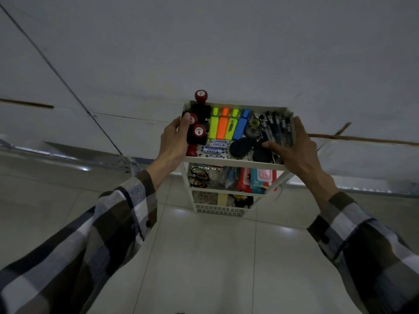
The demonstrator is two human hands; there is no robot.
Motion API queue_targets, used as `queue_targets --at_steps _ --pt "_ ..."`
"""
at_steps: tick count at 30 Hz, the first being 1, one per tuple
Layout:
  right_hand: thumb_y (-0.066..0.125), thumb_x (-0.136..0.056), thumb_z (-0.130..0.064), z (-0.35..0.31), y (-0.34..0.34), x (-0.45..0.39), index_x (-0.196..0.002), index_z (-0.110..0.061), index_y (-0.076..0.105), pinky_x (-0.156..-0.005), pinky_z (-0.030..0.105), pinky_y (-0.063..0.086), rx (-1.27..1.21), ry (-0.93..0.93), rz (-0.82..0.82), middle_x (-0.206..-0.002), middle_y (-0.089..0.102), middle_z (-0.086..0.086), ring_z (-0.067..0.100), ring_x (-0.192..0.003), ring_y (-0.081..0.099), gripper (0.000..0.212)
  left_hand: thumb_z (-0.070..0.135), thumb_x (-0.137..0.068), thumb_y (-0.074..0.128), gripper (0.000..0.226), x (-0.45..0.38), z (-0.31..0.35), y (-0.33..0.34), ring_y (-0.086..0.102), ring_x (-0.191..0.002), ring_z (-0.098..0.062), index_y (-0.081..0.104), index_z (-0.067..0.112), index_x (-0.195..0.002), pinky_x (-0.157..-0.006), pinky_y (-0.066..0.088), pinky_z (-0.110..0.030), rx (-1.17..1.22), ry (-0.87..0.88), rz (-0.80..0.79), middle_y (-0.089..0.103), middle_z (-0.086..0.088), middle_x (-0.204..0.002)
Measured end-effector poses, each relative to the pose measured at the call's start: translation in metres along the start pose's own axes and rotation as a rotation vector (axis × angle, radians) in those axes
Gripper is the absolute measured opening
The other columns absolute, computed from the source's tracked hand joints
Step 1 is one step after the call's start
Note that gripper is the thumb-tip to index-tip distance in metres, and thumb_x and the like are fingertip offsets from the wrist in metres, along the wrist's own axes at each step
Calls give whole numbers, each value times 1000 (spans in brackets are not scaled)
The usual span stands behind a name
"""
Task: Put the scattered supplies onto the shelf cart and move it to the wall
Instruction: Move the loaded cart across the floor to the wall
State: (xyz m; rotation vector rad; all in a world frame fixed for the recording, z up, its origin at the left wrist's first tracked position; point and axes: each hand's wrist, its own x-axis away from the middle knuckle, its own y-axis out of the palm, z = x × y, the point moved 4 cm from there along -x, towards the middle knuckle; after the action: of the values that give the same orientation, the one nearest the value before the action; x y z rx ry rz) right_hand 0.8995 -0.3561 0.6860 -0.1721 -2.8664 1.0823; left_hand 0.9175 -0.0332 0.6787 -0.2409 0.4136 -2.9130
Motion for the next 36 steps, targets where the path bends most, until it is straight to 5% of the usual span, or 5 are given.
queue_targets --at_steps 9,21,27,32,36 --pt "73 -82 -64 2 -1 -12 -157 -27 20 -95 38 50 20 29 0 -145 58 10 34 -118 64 99 65 -107 30 64 -9 3 7 70 -113 -19 59 21 -142 -104 56 -40 -62 -11 -13 71 -3 -130" --pt "28 -101 -66 2 7 -24 -159 -27 -24 -80 36 46 218 124 -116 -114 68 30 18 -60 53 87 76 -101 7 65 -6 6 10 61 -108 -13 39 51 -152 -99 41 -33 -119 -32 -45 64 6 -136" --pt "31 -97 -74 6 7 -21 -161 -31 -12 -86 40 52 177 63 -44 -122 67 26 31 -77 64 87 83 -96 12 75 -3 3 7 66 -121 -20 53 44 -145 -101 52 -35 -104 -20 35 67 2 -139" --pt "33 -101 -67 5 5 -18 -127 -13 52 -61 25 49 183 -85 258 -97 71 11 27 -73 68 63 71 -104 14 72 -4 3 10 67 -121 -21 62 29 -139 -105 52 -37 -190 123 137 70 -2 -135" --pt "41 -108 -39 11 6 -7 -128 -10 67 -90 39 49 150 -221 541 -118 71 20 35 -106 64 44 65 -107 18 74 -13 -5 8 69 -111 -23 72 17 -125 -93 53 -34 -254 219 247 73 -6 -124"
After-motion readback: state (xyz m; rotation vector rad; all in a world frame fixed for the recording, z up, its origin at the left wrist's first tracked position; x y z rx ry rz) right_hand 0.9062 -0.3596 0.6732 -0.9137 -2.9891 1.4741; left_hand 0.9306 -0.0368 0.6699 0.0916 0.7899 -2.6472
